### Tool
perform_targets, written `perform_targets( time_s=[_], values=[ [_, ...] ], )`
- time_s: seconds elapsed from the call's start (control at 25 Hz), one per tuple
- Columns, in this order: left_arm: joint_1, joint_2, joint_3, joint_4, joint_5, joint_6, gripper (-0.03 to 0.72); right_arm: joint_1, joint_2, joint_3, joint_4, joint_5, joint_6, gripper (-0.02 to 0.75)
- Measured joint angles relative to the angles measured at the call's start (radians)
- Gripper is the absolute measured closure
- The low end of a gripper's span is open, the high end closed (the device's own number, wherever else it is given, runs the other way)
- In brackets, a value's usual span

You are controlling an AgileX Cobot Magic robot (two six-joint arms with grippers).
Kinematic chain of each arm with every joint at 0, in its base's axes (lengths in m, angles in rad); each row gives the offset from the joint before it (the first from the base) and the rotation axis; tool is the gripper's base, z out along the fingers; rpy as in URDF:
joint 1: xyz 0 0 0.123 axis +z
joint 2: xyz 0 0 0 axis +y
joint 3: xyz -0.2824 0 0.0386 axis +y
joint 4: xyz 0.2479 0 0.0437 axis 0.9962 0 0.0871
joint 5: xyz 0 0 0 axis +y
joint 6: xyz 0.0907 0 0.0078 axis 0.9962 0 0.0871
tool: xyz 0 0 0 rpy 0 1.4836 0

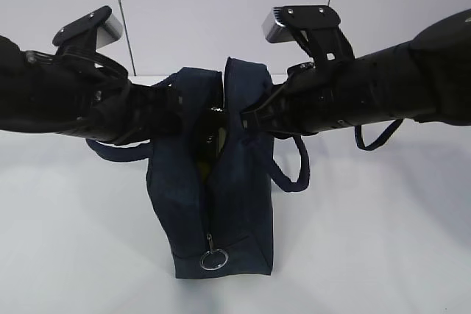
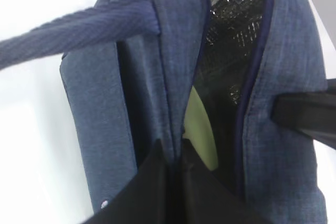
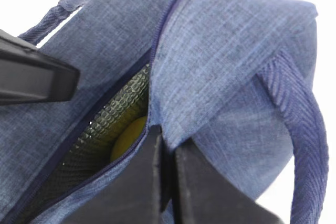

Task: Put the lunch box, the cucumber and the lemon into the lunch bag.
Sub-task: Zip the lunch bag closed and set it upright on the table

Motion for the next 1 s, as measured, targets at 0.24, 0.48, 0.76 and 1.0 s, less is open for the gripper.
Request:
perform_targets(
  time_s=[0.24, 0.48, 0.76, 1.0],
  values=[
    [0.000, 0.022, 0.000, 0.000, -0.033, 0.001, 0.691, 0.000, 0.015, -0.019, 0.002, 0.000, -0.009, 0.740],
    [0.000, 0.022, -0.014, 0.000, -0.048, 0.001, 0.691, 0.000, 0.020, -0.046, 0.002, -0.004, -0.038, 0.740],
    [0.000, 0.022, -0.022, 0.000, -0.051, 0.002, 0.691, 0.000, 0.022, -0.052, 0.002, -0.008, -0.047, 0.738],
    [0.000, 0.022, -0.022, 0.002, -0.051, 0.004, 0.691, 0.000, 0.022, -0.054, -0.002, -0.003, -0.059, 0.679]
  ],
)
